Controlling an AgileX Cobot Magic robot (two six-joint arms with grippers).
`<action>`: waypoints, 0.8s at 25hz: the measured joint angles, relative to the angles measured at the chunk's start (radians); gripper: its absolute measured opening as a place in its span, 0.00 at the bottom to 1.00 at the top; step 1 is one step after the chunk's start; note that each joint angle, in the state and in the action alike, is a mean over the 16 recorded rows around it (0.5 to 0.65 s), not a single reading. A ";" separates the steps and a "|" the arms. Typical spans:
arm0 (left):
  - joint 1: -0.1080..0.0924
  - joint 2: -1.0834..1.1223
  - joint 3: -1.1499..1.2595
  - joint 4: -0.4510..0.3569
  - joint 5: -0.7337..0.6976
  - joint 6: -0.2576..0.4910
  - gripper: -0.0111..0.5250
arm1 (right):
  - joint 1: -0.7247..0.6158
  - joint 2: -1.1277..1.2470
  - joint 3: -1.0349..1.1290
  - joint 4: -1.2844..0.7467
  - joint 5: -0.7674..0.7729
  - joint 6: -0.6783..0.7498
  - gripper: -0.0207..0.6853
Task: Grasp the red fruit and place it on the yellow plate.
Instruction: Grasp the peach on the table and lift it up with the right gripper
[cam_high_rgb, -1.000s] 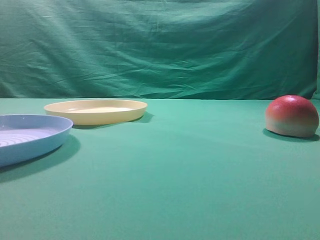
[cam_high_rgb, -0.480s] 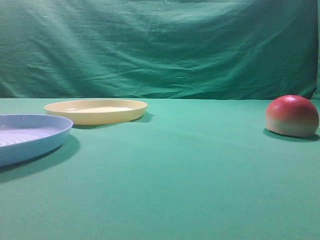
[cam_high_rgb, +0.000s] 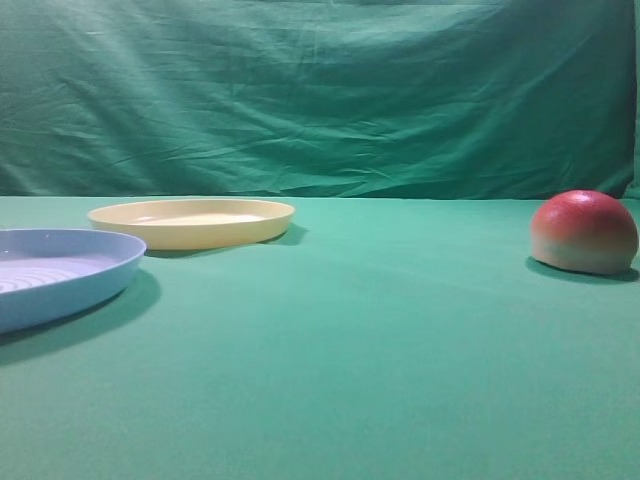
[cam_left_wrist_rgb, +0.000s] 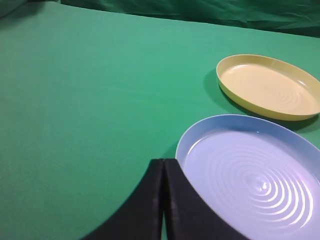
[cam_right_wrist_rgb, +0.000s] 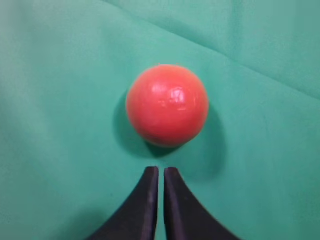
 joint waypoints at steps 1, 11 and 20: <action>0.000 0.000 0.000 0.000 0.000 0.000 0.02 | 0.004 0.028 -0.016 -0.009 -0.001 0.009 0.17; 0.000 0.000 0.000 0.000 0.000 0.000 0.02 | 0.010 0.215 -0.108 -0.029 -0.029 0.047 0.72; 0.000 0.000 0.000 0.000 0.000 0.000 0.02 | 0.010 0.324 -0.117 -0.017 -0.088 0.026 0.90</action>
